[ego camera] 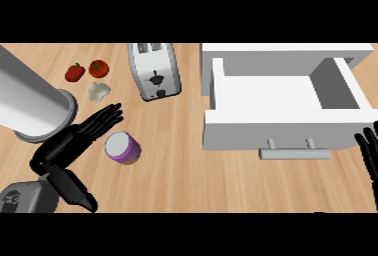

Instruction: Pick up the can, place it into the drawer and close the drawer

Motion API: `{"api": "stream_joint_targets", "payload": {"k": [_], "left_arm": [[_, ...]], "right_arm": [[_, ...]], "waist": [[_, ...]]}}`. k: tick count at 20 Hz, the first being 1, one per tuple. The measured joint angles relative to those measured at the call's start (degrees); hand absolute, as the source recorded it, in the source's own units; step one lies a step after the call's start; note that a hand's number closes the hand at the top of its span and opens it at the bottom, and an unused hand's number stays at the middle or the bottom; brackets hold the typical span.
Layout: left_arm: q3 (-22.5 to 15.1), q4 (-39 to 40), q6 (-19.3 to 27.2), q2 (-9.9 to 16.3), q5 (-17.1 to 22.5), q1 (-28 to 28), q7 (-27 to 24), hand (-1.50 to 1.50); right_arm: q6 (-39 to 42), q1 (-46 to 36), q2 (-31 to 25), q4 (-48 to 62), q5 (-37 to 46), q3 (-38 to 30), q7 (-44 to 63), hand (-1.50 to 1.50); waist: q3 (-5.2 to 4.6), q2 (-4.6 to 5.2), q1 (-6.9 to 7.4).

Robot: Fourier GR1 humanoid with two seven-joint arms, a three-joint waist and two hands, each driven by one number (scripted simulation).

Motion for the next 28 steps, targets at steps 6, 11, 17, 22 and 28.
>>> {"api": "stream_joint_targets", "payload": {"k": [6,11,17,22,28], "left_arm": [[1.4,9.6,-0.4,1.0,-6.1,-2.7,-8.7,-1.5],[1.0,15.0,1.2,1.0,-11.3,-2.8,-15.2,-1.5],[1.0,25.5,3.6,3.1,-16.1,-6.6,-22.4,-1.5],[0.3,31.6,5.7,4.7,-18.8,-6.9,-27.6,-1.5],[-1.2,40.1,8.8,5.4,-21.5,-10.0,-32.4,-1.5]], "right_arm": [[0.5,-0.8,0.8,0.6,1.1,0.3,0.1,-1.5],[1.0,0.0,1.7,0.7,1.9,0.5,-1.1,-1.5],[2.2,1.3,2.1,-1.2,1.4,0.1,-0.5,-1.5],[2.9,0.6,1.9,0.3,0.9,-1.3,-1.5,-1.5],[2.7,-0.5,2.1,-0.8,0.9,-1.3,0.0,-1.5]], "waist": [[-0.02,0.01,-0.02],[-0.02,-0.01,0.0],[-0.02,0.03,-0.17],[-0.03,0.03,-0.12],[-0.05,0.07,-0.26]]}}
